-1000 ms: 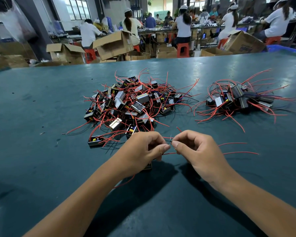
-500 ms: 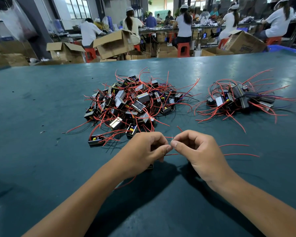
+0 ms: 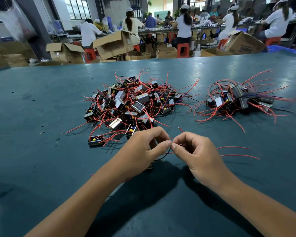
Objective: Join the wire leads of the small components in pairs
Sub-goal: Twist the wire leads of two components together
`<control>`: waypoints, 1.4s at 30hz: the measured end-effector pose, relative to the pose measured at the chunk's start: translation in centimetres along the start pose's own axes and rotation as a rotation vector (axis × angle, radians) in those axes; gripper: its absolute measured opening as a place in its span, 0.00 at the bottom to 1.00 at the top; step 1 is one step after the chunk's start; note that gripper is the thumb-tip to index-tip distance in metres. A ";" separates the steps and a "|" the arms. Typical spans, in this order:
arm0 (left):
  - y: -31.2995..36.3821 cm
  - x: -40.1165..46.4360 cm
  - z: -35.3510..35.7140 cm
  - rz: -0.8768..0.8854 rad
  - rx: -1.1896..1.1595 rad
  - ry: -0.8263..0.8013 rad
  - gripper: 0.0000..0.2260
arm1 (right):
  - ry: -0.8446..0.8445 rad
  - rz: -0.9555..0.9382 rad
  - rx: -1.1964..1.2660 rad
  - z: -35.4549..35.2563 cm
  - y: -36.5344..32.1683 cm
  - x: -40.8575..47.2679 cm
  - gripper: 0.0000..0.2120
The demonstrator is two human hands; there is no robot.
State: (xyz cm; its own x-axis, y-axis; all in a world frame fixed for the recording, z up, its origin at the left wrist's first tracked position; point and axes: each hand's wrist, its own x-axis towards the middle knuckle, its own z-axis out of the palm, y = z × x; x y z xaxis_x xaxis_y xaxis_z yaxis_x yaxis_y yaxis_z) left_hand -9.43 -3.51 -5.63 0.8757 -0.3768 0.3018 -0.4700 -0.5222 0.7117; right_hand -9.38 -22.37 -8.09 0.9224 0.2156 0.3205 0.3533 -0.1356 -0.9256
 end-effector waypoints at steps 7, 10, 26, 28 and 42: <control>0.2 0.2 0.1 -0.035 -0.021 -0.032 0.07 | -0.050 -0.020 -0.058 -0.1 -0.1 -0.1 0.05; 0.5 0.5 -0.1 -0.069 0.005 -0.072 0.08 | -0.066 -0.041 -0.108 -0.1 -0.5 -0.4 0.06; 1.1 0.6 -0.1 -0.121 0.018 -0.138 0.11 | -0.085 -0.058 -0.159 -0.1 -0.6 -0.6 0.06; 1.0 0.7 0.1 -0.158 0.020 -0.102 0.11 | -0.083 -0.063 -0.160 0.0 -0.6 -0.6 0.06; -0.4 0.0 -3.0 0.136 0.070 -0.088 0.08 | -0.136 -0.067 -0.165 -0.7 -0.5 -0.3 0.08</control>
State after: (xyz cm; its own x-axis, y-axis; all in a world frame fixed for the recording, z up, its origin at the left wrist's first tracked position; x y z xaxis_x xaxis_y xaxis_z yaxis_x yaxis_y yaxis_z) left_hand -8.91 -1.01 -3.98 0.7923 -0.5110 0.3334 -0.5923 -0.5129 0.6214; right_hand -9.70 -23.05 -7.52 0.8705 0.3563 0.3394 0.4438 -0.2702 -0.8544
